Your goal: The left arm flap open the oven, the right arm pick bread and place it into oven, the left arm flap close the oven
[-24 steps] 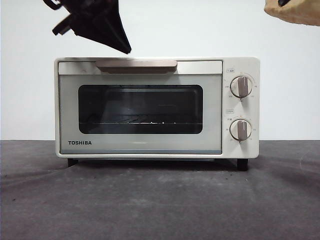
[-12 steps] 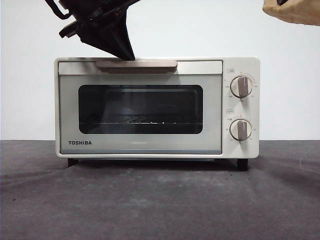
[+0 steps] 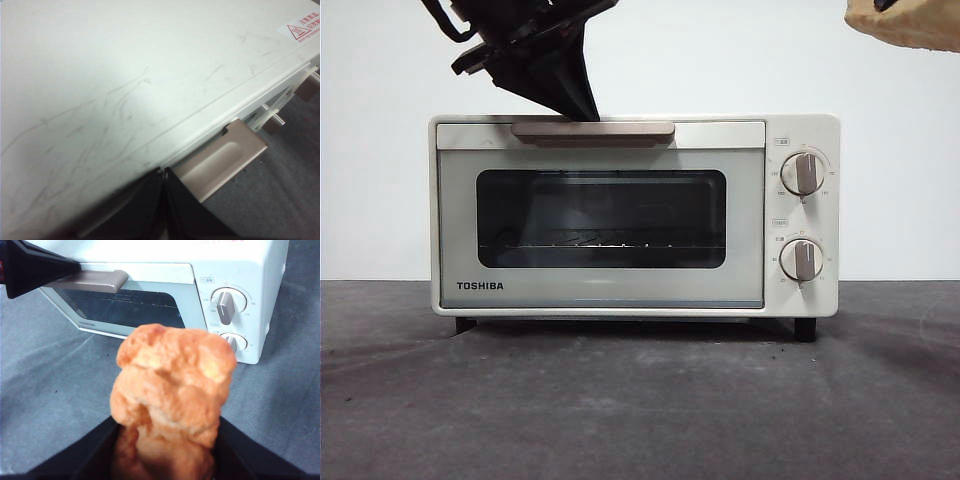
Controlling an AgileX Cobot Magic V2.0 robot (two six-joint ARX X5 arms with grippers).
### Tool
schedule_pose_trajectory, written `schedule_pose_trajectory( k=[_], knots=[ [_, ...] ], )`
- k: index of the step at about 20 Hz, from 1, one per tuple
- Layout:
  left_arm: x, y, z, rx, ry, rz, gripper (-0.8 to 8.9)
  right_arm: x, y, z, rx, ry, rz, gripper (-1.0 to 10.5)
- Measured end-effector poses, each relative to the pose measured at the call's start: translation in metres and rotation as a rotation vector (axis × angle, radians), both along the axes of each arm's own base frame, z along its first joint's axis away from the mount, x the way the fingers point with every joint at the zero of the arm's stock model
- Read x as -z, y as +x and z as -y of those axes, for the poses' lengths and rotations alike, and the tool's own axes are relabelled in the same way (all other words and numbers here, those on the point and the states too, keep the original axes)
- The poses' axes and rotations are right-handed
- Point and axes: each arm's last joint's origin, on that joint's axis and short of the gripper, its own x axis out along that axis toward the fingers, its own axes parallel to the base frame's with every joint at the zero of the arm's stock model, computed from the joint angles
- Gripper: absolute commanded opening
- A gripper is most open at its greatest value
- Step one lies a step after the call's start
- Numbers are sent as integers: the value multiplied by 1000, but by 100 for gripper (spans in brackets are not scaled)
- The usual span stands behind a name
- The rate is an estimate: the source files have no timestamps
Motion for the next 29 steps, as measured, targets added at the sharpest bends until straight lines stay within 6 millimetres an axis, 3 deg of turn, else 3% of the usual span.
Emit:
schedule_pose_trajectory(
  k=[11,19,29],
  knots=[
    [7,-31,21,165,56,-150,12,0,0,0,-5,-7,5,221],
    [34,-56,27,225,225,-358,12,0,0,0,-10,-14,10,221],
    [37,-61,30,212,244,-386,12,0,0,0,-11,-16,11,221]
  ],
)
